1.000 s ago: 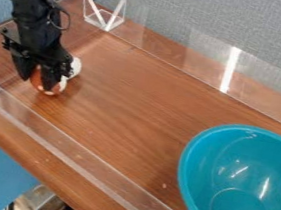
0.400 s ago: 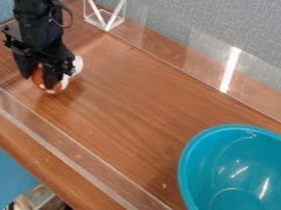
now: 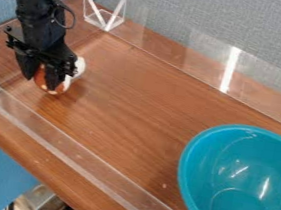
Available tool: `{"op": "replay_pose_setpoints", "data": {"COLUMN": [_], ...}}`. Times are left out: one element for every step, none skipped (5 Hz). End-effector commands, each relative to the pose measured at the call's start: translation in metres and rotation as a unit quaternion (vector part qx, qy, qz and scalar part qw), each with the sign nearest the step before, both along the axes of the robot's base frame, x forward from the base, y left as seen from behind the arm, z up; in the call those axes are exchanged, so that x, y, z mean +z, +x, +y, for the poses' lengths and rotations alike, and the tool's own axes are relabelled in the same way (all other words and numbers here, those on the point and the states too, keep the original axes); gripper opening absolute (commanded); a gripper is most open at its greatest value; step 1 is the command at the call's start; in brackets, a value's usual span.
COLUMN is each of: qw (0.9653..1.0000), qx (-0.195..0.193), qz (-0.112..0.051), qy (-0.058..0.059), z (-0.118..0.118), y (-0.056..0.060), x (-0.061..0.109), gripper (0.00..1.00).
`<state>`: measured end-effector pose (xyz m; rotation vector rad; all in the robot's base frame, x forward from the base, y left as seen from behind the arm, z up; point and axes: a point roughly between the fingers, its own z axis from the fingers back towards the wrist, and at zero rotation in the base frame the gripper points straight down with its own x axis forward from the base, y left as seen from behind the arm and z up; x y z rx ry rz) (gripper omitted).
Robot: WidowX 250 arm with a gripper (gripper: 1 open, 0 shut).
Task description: Put the mushroom in the blue bowl
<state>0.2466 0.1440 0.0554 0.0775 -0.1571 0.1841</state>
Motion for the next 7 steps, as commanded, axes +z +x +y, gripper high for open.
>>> {"op": "replay_pose_setpoints", "data": {"qw": [0.9992, 0.9992, 0.9992, 0.9992, 0.9989, 0.9979, 0.9963], "qx": [-0.004, -0.005, -0.005, -0.006, -0.005, -0.009, -0.02], "qz": [-0.033, -0.034, -0.034, -0.035, -0.041, -0.061, -0.082], "qy": [0.019, 0.019, 0.019, 0.019, 0.02, 0.021, 0.017], "z": [0.002, 0.002, 0.001, 0.001, -0.003, -0.019, -0.044], "y": [0.009, 0.009, 0.01, 0.011, 0.009, 0.006, 0.005], "x": [0.023, 0.023, 0.024, 0.025, 0.038, 0.069, 0.103], "gripper": [0.0, 0.0, 0.0, 0.0, 0.0, 0.0, 0.0]}}
